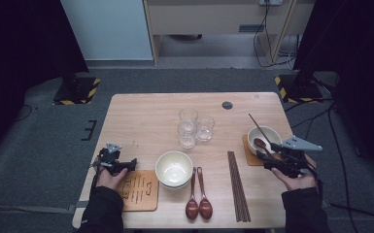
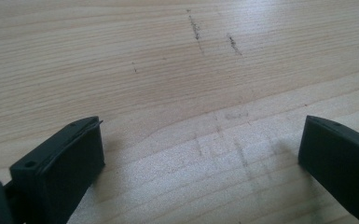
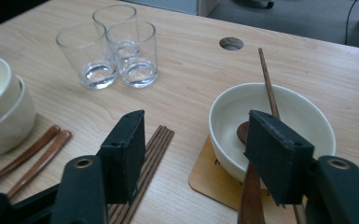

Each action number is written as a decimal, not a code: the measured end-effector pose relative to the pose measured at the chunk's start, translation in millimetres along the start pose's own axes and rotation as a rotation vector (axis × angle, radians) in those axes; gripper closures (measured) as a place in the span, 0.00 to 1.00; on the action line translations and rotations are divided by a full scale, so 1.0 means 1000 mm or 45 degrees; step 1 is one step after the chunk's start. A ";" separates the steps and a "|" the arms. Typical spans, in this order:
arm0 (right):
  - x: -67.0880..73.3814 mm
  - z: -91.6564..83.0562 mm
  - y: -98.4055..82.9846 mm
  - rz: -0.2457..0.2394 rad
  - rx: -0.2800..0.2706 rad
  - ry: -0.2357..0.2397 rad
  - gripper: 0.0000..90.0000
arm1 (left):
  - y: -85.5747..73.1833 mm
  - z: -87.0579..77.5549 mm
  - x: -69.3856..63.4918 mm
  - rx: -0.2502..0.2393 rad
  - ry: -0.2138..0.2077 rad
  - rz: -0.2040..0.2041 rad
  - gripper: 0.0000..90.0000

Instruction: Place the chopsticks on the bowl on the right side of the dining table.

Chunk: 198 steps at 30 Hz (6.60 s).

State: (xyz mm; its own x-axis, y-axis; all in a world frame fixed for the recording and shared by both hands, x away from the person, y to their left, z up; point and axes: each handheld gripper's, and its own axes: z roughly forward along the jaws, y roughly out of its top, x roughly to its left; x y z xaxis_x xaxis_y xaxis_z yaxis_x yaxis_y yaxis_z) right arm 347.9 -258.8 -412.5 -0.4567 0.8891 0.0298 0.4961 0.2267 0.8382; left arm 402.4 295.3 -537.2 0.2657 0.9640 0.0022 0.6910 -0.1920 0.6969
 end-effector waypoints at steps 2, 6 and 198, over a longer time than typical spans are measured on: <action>0.005 0.002 -0.001 -0.022 0.008 0.009 0.46 | 0.000 0.000 0.000 0.000 0.000 0.000 0.00; 0.015 0.002 -0.004 -0.035 -0.045 0.025 0.50 | 0.000 0.000 0.000 0.000 0.000 0.000 0.00; 0.011 0.027 -0.076 0.048 0.277 0.038 0.94 | 0.000 0.000 0.000 0.000 0.000 0.000 0.00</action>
State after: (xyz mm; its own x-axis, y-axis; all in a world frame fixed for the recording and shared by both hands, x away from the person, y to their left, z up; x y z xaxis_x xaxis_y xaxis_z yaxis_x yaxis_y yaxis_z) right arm 325.5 -255.2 -490.7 -0.4546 0.8873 0.0775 0.6595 0.2769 0.6989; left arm 402.4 295.3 -537.2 0.2658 0.9640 0.0025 0.6911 -0.1924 0.6967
